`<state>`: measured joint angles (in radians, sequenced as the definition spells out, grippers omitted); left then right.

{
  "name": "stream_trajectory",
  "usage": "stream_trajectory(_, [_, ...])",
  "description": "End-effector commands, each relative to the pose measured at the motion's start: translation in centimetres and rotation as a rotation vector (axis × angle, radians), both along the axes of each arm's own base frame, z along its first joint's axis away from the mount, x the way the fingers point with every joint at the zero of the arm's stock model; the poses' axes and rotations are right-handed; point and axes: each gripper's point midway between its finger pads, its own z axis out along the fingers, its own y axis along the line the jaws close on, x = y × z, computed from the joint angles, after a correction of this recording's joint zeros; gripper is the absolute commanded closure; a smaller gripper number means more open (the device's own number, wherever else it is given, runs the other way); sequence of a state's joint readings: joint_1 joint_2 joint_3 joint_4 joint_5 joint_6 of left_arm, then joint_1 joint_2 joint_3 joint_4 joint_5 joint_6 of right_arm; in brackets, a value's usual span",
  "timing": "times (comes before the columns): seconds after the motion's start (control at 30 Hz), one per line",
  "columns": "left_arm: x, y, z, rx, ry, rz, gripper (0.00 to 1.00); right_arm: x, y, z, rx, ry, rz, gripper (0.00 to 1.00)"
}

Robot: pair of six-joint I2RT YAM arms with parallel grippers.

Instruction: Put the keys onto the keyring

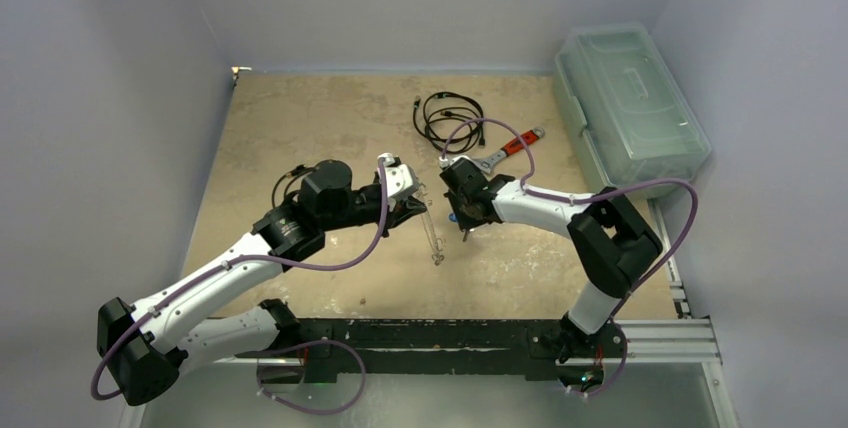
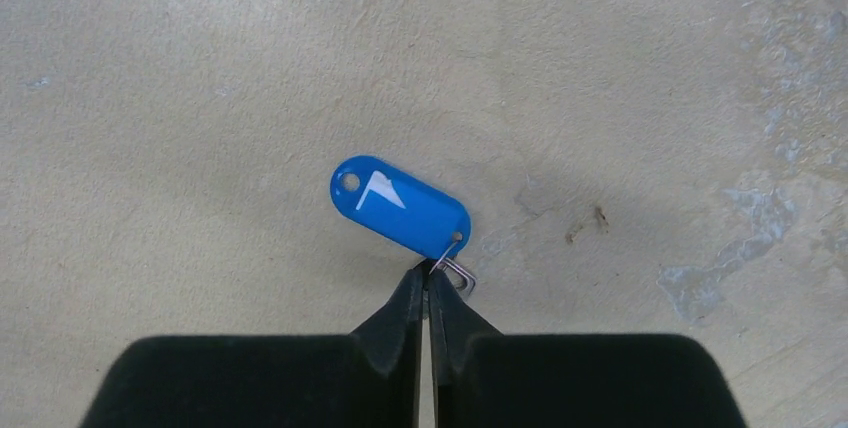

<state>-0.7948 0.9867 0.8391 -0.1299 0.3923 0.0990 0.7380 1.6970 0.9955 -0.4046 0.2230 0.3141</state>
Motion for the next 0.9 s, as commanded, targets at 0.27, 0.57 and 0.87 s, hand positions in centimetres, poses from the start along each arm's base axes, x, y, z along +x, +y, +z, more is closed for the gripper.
stream_trajectory(0.27, [0.2,-0.5,2.2,-0.045,-0.057,-0.015,1.0,0.3,0.9,3.9,0.025,-0.047,0.029,1.0])
stream_trajectory(0.57, [0.2,-0.4,2.4,-0.046,-0.064,-0.008,1.0,-1.0,2.5,10.1,0.191,-0.109,0.134,1.0])
stream_trajectory(0.87, [-0.1,-0.3,2.8,-0.054,-0.079,-0.023,1.0,-3.4,4.3,16.1,0.35,-0.198,0.398,1.0])
